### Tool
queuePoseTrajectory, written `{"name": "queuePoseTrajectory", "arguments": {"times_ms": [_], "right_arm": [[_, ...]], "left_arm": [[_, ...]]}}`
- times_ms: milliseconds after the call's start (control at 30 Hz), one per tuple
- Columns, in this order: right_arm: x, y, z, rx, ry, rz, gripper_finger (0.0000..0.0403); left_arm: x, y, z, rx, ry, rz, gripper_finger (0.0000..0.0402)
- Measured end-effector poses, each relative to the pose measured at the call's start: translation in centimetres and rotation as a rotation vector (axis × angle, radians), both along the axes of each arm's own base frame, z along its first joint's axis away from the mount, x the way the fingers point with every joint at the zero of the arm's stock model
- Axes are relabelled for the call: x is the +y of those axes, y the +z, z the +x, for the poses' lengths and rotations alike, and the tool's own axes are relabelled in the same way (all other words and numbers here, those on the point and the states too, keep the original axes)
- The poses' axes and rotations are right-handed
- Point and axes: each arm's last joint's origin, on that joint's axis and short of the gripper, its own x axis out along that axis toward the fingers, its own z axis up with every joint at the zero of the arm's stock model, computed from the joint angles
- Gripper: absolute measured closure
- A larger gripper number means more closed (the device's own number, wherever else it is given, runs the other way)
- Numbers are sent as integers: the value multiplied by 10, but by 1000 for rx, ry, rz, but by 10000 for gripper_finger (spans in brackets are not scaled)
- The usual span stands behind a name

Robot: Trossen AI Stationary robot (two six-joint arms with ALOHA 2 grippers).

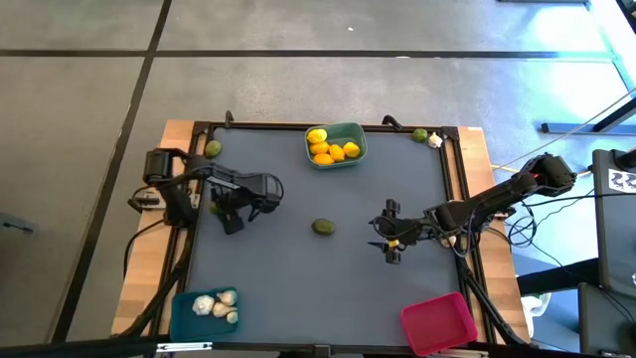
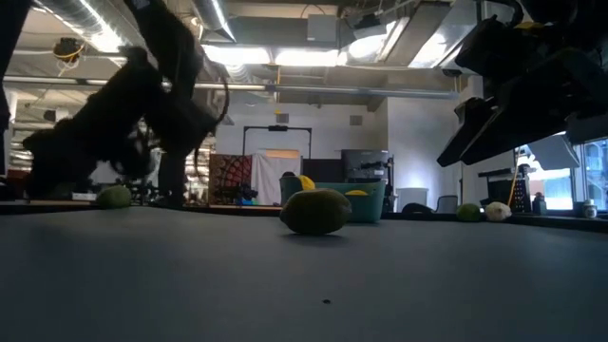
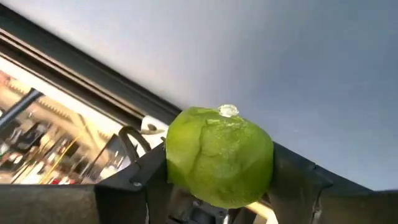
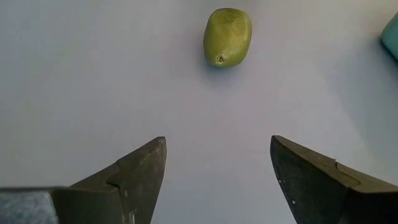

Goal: Sort produce into baskets
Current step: Put the green lime into the pink bin

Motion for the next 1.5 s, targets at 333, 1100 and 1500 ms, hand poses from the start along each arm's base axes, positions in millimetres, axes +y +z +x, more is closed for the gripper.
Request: {"name": "queuePoseTrajectory", "arguments": {"times_ms": [333, 1100, 1500], "right_arm": [[0, 0, 0, 0, 0, 0, 116], [6, 33, 18, -154, 110, -111, 116], [10, 78, 34, -283, 191, -345, 116]], "left_arm": [[-14, 57, 23, -343, 39, 114, 195], [-63, 123, 92, -1373, -173, 25, 195], [-79, 146, 117, -1739, -239, -39, 195]]}}
